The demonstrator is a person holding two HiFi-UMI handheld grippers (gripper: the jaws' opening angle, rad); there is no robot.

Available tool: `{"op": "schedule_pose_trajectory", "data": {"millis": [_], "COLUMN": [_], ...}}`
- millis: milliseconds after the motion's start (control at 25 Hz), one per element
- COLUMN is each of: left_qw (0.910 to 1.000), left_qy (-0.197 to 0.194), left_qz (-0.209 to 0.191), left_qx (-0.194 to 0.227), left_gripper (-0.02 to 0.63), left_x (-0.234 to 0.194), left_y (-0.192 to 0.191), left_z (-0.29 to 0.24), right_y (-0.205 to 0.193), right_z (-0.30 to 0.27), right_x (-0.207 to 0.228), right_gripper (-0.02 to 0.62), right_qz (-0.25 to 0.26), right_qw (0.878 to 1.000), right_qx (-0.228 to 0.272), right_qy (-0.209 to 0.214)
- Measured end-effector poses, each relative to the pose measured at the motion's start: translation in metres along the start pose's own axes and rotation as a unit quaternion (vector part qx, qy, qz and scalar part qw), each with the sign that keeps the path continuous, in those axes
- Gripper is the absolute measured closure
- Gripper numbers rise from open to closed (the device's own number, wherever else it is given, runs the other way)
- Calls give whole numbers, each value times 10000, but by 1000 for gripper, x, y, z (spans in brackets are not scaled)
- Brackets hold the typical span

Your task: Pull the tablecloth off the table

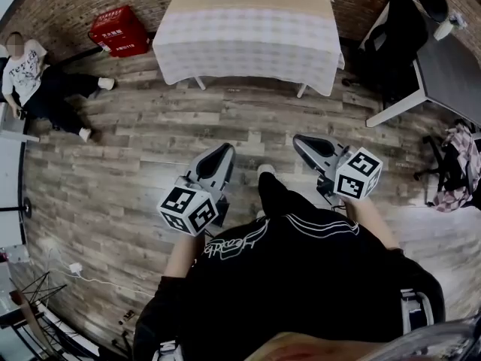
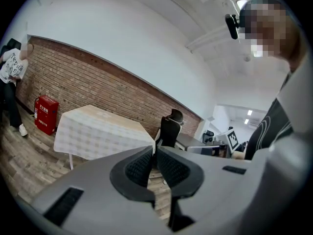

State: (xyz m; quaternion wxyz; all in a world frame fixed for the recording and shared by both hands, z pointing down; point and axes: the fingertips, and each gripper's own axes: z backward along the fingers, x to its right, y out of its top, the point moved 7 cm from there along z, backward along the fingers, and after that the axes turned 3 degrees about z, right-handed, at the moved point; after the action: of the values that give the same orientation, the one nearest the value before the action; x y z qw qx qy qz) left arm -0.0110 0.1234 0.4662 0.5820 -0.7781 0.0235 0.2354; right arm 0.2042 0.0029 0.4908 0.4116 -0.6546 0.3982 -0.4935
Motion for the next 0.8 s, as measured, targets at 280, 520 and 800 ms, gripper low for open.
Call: {"op": "schedule_pose_trajectory", "data": {"millis": [280, 520, 800], "left_qw": [9998, 9998, 9993], "left_qy": [130, 120, 45], "left_qz": [52, -53, -95], "left_qx": [-121, -164, -358], "left_gripper": [597, 588, 528], "left_x": [-45, -86, -127], "left_y": [25, 61, 94], "left_z": [-48, -98, -158], "right_y": [18, 44, 66], "right_z": [-31, -58, -81], "right_x": [58, 112, 177], "right_gripper": [598, 598, 597], "right_qz": [-202, -252, -286], "right_qw": [9998, 9992, 9984], "right_qx": [20, 110, 21], "right_qy": [-70, -274, -487]}}
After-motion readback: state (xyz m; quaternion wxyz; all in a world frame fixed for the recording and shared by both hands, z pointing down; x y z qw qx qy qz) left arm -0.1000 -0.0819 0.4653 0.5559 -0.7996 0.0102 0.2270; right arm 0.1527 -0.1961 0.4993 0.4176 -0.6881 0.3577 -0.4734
